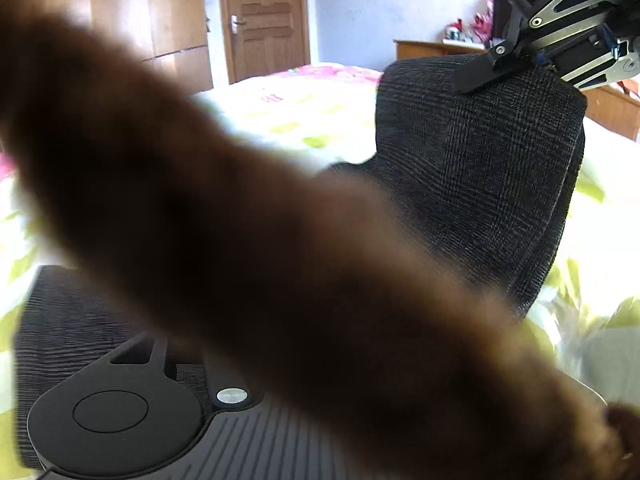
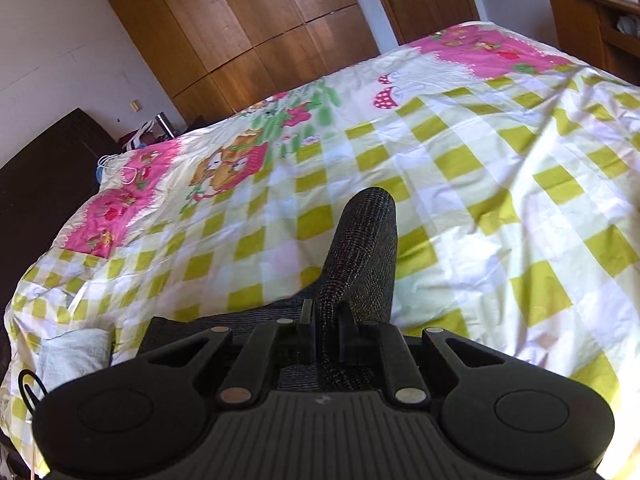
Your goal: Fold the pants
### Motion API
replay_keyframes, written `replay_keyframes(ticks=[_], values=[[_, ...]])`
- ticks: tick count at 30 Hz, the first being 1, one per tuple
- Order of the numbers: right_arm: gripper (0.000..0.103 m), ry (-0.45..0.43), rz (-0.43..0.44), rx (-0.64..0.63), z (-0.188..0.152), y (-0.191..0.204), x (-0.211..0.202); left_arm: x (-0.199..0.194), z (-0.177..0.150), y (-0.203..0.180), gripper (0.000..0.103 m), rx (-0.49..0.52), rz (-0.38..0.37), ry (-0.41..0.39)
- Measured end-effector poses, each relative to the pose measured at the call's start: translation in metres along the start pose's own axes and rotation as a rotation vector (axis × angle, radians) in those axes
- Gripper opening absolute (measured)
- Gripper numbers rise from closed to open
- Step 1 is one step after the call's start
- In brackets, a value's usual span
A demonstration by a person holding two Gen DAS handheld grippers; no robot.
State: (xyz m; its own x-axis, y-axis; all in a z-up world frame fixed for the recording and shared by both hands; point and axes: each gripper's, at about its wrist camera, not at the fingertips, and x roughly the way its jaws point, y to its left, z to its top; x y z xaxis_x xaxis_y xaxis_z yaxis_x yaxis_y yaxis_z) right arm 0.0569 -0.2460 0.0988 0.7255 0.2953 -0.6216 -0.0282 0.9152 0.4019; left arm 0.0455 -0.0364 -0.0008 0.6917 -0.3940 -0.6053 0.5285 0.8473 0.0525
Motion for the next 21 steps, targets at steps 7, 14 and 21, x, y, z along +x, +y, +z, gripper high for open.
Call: replay_keyframes(ticks=[7,14,21], values=[[0.027,0.028,-0.011,-0.064,0.003,0.04,0.016,-0.036,-0.003,0.056,0.052,-0.074,0.162,-0.05],[0.027,0.042,0.01,-0.113,0.001,0.081,0.032,-0.023,-0.02,0.064,0.052,-0.071,0.183,0.02],[0.027,0.094,0.076,-0.176,-0.012,0.13,0.061,-0.025,-0.027,0.074,0.052,-0.133,0.125,0.026]])
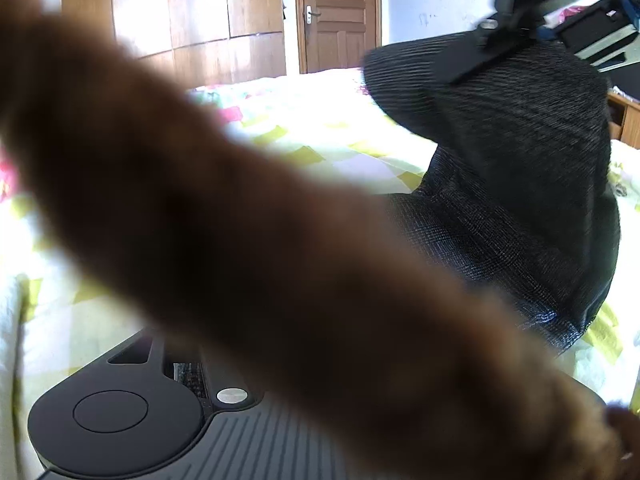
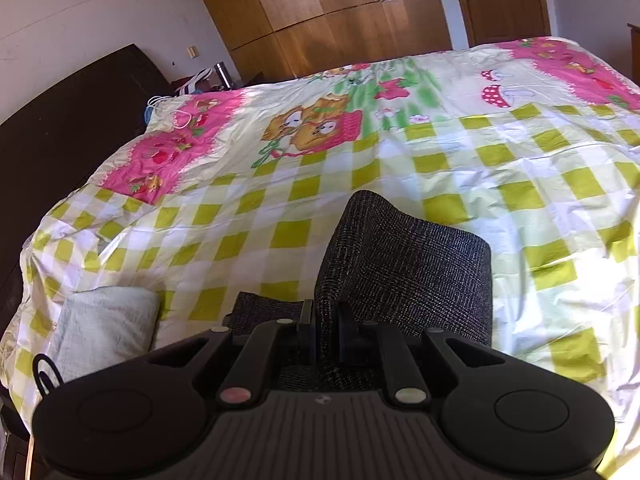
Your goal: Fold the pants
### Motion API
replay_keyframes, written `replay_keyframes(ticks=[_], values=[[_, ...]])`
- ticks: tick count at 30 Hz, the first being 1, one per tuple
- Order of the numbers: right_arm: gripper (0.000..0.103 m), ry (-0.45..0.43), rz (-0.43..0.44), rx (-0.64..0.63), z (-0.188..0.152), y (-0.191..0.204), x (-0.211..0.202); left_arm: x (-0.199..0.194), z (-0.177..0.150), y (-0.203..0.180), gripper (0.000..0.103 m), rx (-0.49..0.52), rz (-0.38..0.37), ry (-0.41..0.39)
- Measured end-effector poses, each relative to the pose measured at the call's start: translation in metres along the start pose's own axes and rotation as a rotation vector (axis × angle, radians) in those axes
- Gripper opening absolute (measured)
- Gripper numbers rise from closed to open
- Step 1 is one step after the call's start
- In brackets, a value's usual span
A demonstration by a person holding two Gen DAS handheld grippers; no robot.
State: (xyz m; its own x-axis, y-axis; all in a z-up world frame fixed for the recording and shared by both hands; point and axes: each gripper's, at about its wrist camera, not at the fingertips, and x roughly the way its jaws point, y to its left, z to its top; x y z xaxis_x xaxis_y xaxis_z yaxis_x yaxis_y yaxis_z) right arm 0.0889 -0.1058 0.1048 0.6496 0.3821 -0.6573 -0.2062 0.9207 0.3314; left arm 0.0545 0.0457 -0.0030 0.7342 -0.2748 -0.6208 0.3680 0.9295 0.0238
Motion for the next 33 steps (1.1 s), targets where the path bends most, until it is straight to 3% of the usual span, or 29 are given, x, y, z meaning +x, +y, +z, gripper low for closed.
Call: replay_keyframes(ticks=[13,17,20,22,25,27,33], values=[[0.027,0.101,0.044,-0.139,-0.015,0.06,0.054,-0.01,-0.002,0.01,0.051,-0.035,-0.053,0.002],[0.027,0.114,0.044,-0.126,-0.018,0.058,0.06,-0.041,0.0,0.013,0.052,0.021,0.084,-0.079],[0.027,0.121,0.044,-0.126,-0.017,0.058,0.064,-0.054,-0.004,0.025,0.053,-0.022,0.12,-0.103],[0.027,0.122,0.037,-0.136,-0.018,0.06,0.065,-0.052,-0.01,0.034,0.052,-0.073,0.129,-0.078],[0.027,0.12,0.017,-0.179,-0.02,0.07,0.067,-0.037,-0.017,0.044,0.05,-0.14,0.092,0.01],[0.027,0.128,0.016,-0.202,-0.021,0.076,0.069,-0.034,-0.017,0.049,0.048,-0.189,0.031,0.025],[0.027,0.142,0.021,-0.269,-0.027,0.094,0.075,-0.032,-0.022,0.055,0.048,-0.236,0.0,0.039]])
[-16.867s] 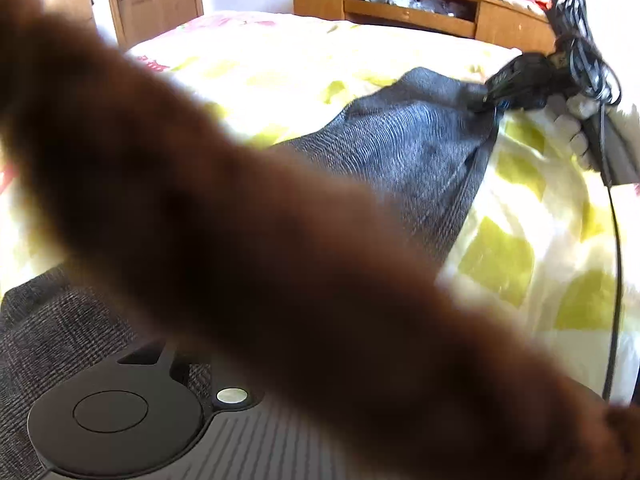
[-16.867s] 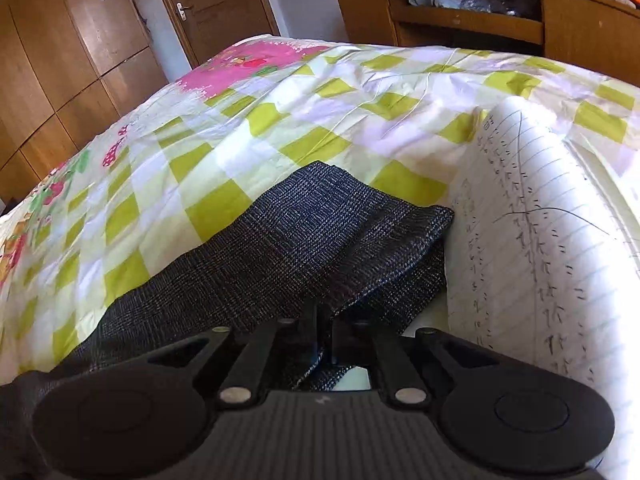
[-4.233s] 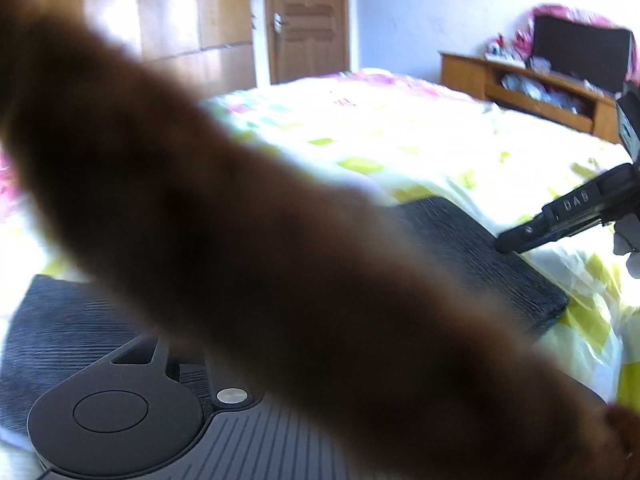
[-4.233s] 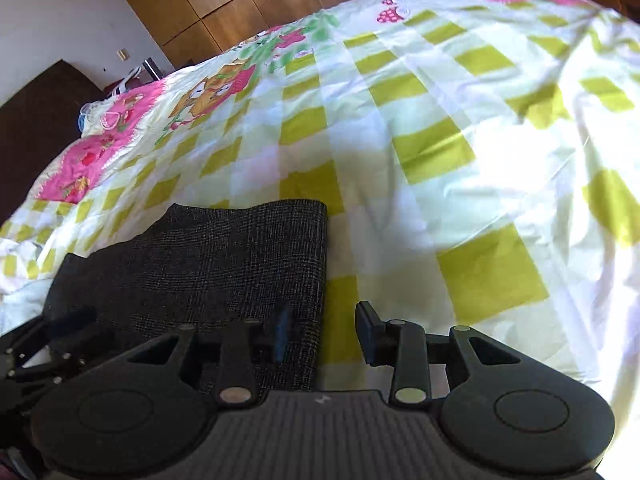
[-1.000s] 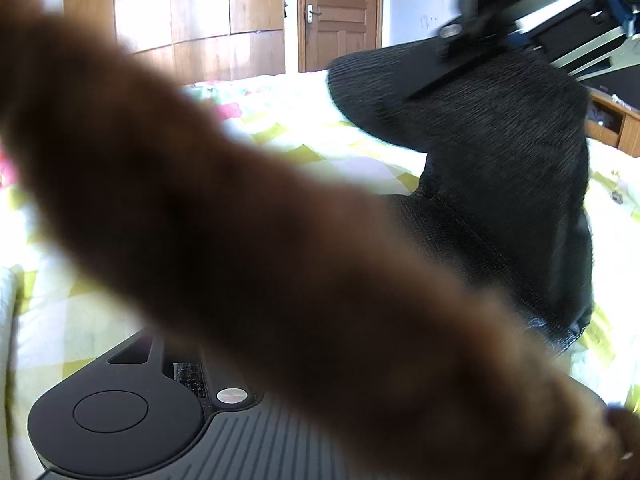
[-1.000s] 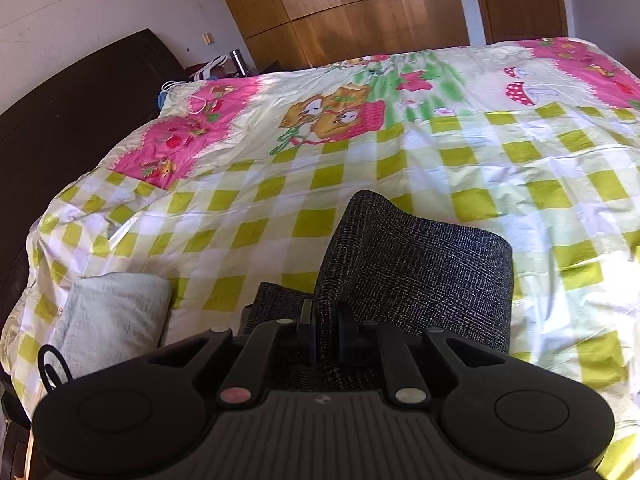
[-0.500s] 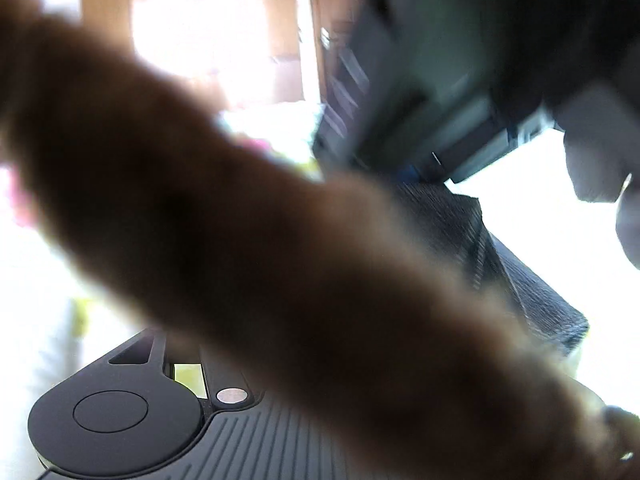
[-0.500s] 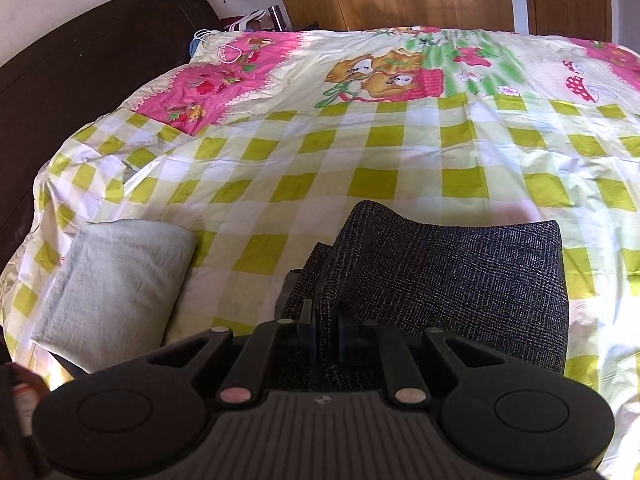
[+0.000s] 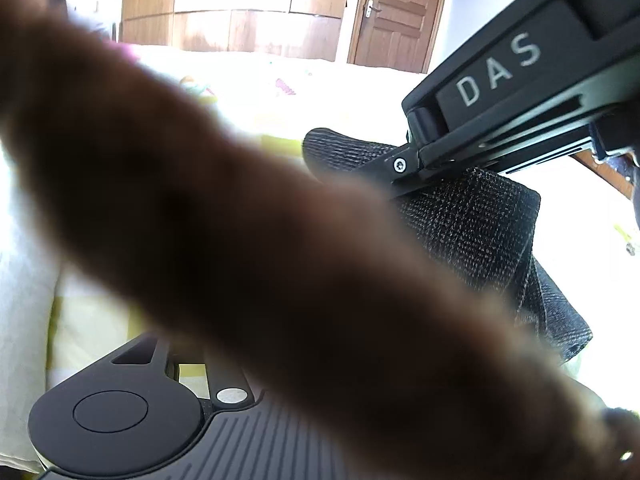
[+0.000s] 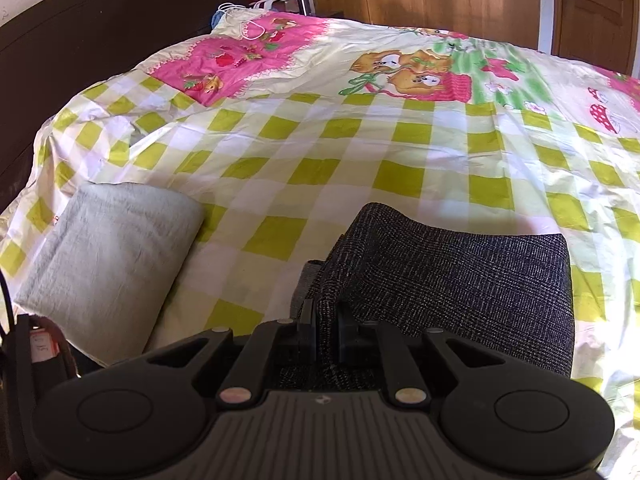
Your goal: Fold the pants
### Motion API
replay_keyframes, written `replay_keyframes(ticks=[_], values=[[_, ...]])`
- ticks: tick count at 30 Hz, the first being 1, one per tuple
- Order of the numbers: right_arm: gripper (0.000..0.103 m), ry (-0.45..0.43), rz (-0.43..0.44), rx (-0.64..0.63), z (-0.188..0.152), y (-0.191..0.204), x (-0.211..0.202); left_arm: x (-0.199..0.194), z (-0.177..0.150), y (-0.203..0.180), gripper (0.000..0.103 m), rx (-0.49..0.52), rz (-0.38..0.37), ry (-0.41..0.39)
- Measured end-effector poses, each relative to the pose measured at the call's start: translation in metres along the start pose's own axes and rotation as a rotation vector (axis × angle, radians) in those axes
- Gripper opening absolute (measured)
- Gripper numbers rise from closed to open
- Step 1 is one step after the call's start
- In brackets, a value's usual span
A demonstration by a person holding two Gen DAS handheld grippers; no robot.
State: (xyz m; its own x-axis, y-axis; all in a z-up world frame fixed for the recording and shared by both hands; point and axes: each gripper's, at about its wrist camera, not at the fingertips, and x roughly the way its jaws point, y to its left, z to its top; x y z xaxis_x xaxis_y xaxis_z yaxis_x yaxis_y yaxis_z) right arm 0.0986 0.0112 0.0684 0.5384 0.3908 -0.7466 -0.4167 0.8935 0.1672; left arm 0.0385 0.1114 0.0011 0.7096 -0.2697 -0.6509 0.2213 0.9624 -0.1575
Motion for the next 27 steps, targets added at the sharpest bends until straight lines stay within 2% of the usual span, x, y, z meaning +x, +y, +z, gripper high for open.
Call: replay_keyframes(ticks=[8,15,18,20,27], values=[[0.027,0.021,-0.016,-0.041,-0.001,0.015,0.021,0.004,0.001,-0.001,0.048,0.009,0.009,-0.004],[0.028,0.047,0.005,-0.088,-0.009,0.017,0.033,-0.001,0.001,-0.008,0.047,0.046,0.032,-0.006],[0.028,0.051,0.042,-0.103,-0.012,0.015,0.033,-0.003,0.001,-0.012,0.048,0.061,0.05,0.006],[0.033,0.048,0.077,-0.099,-0.014,0.013,0.031,-0.007,0.001,-0.016,0.049,0.081,0.067,0.015],[0.04,0.021,0.191,-0.043,-0.022,-0.004,0.027,-0.033,-0.002,-0.014,0.053,0.076,0.062,0.042]])
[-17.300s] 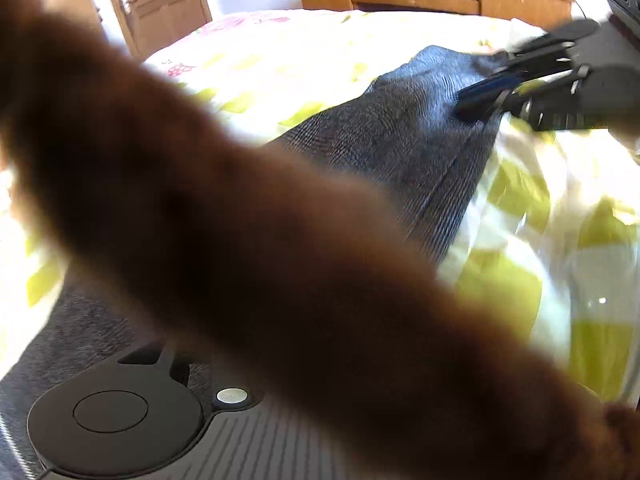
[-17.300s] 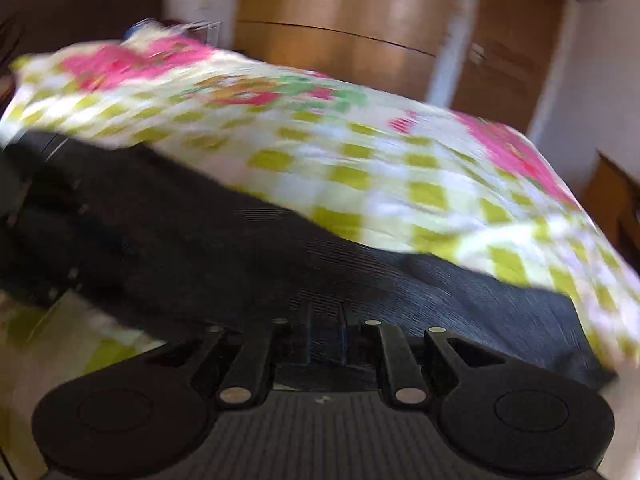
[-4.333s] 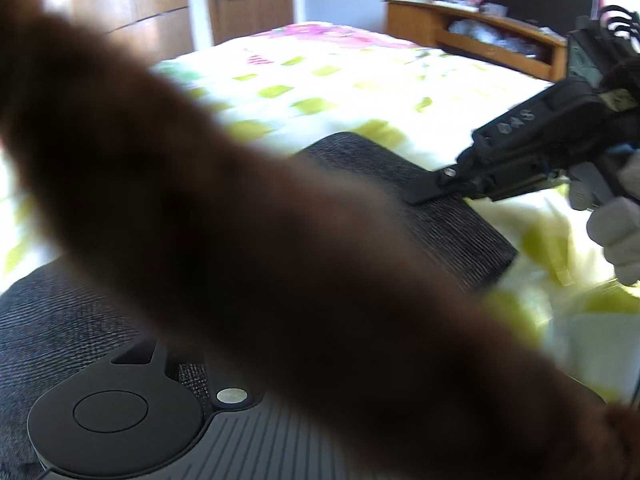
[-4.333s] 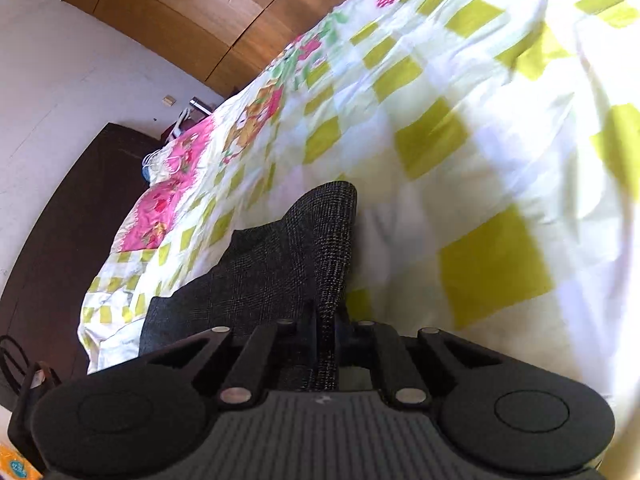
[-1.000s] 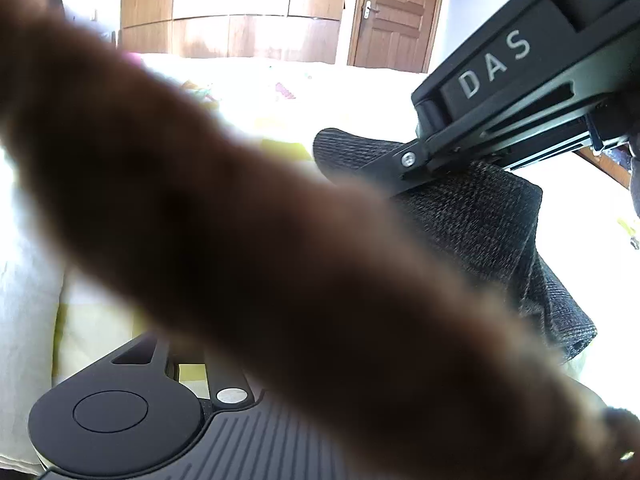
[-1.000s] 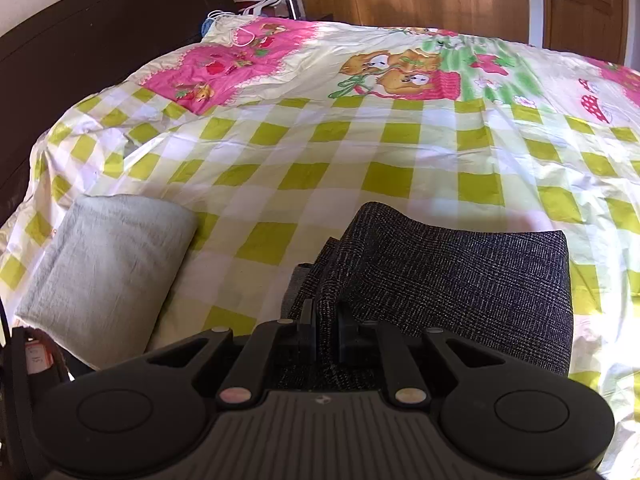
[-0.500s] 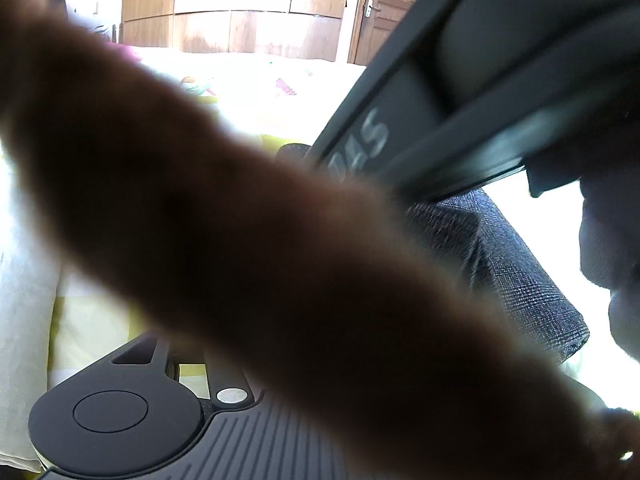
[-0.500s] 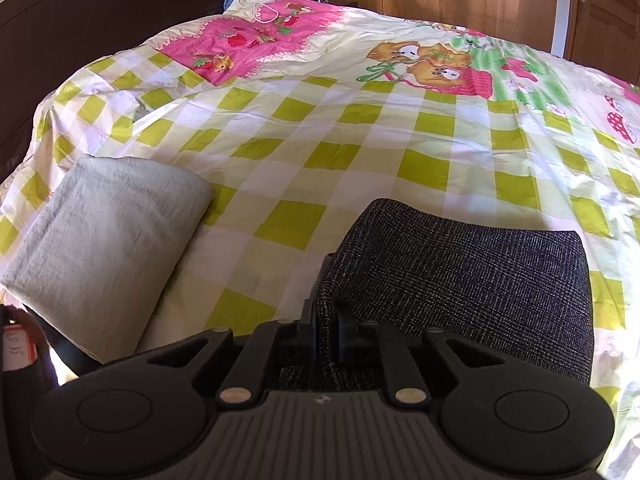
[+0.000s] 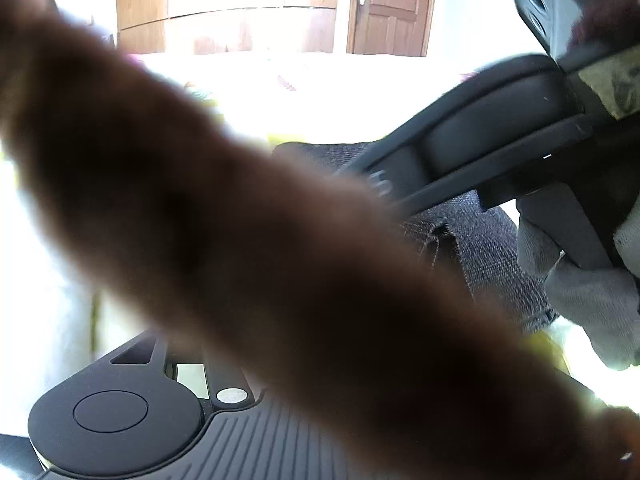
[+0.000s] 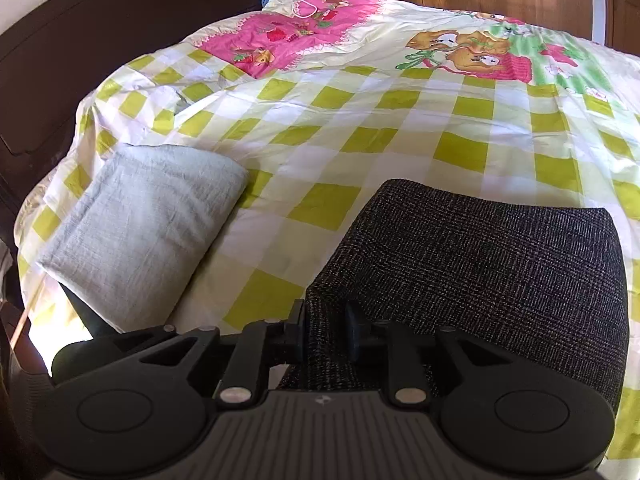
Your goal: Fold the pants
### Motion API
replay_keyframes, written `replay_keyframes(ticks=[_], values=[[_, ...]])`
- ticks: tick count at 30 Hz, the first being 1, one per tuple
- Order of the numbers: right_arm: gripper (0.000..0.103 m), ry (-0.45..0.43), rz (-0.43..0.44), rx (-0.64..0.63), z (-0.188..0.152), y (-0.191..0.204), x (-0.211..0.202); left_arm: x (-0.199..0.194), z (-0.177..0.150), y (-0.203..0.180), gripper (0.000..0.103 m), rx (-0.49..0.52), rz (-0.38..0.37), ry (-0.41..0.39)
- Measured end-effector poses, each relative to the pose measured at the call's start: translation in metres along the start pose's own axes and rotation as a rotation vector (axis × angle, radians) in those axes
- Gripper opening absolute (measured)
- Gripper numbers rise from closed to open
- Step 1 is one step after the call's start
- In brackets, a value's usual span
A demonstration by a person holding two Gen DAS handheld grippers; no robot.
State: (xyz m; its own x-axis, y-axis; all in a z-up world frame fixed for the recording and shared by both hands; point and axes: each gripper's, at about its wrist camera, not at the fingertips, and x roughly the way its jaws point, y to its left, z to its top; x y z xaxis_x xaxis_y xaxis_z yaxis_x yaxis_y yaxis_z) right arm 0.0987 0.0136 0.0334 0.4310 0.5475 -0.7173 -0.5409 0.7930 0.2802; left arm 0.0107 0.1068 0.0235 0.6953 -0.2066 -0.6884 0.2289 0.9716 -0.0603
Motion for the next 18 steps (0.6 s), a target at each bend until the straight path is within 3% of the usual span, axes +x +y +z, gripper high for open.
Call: replay_keyframes(ticks=[8,13,18], values=[[0.044,-0.033,0.104,0.001,-0.02,-0.007,-0.014,-0.037,-0.006,0.017,0.053,0.02,0.081,0.018],[0.045,-0.047,0.142,-0.05,-0.03,-0.007,-0.026,-0.045,0.022,0.029,0.056,-0.026,0.096,-0.055],[0.046,-0.068,0.162,-0.069,-0.038,-0.005,-0.024,-0.02,0.065,0.027,0.058,0.004,0.077,-0.109]])
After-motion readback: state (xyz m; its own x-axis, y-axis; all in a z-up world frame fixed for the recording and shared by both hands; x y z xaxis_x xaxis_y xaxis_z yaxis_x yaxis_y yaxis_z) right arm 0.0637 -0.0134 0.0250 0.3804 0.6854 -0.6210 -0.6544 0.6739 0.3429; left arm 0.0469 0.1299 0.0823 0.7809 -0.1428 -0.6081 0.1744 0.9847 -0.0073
